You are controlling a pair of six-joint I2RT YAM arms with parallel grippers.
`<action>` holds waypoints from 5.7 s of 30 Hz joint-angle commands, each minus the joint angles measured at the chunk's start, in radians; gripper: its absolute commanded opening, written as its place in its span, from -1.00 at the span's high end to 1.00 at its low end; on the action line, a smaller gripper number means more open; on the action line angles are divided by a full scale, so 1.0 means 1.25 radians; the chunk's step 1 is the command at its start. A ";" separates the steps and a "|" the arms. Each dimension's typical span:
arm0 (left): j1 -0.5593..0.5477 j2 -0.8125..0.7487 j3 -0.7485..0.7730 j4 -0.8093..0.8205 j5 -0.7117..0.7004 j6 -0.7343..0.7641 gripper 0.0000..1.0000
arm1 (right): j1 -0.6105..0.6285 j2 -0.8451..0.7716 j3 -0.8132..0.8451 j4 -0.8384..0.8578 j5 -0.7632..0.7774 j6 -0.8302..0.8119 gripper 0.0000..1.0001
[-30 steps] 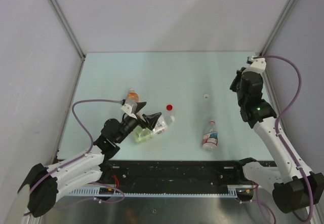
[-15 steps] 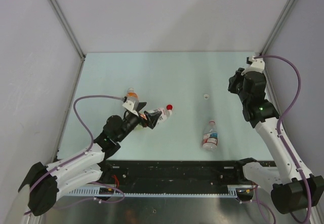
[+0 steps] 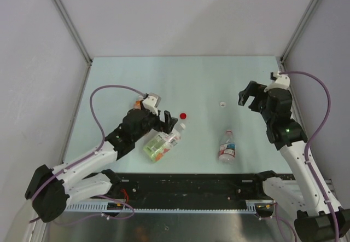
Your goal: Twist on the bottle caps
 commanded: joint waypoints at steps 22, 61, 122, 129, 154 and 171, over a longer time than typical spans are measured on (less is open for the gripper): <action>-0.098 0.393 0.255 -0.440 0.059 0.062 -0.79 | -0.010 -0.079 -0.131 0.033 -0.179 -0.033 -0.99; -0.173 -0.126 -0.007 0.137 0.157 0.169 0.24 | 0.504 0.120 -0.132 0.466 -0.146 0.133 0.47; -0.003 -0.029 0.022 -0.114 -0.096 -0.129 -0.99 | -0.151 0.199 0.058 0.133 0.295 -0.051 -0.99; -0.003 0.022 0.043 -0.114 -0.082 -0.167 -0.99 | -0.149 0.041 0.058 0.079 0.083 -0.010 -0.99; 0.058 0.620 0.441 -0.162 -0.005 -0.189 -0.38 | 0.218 -0.255 -0.164 0.055 -0.071 -0.044 -0.99; 0.059 0.720 0.496 -0.219 0.047 -0.180 0.24 | 0.218 -0.207 -0.168 0.053 -0.018 -0.057 -0.99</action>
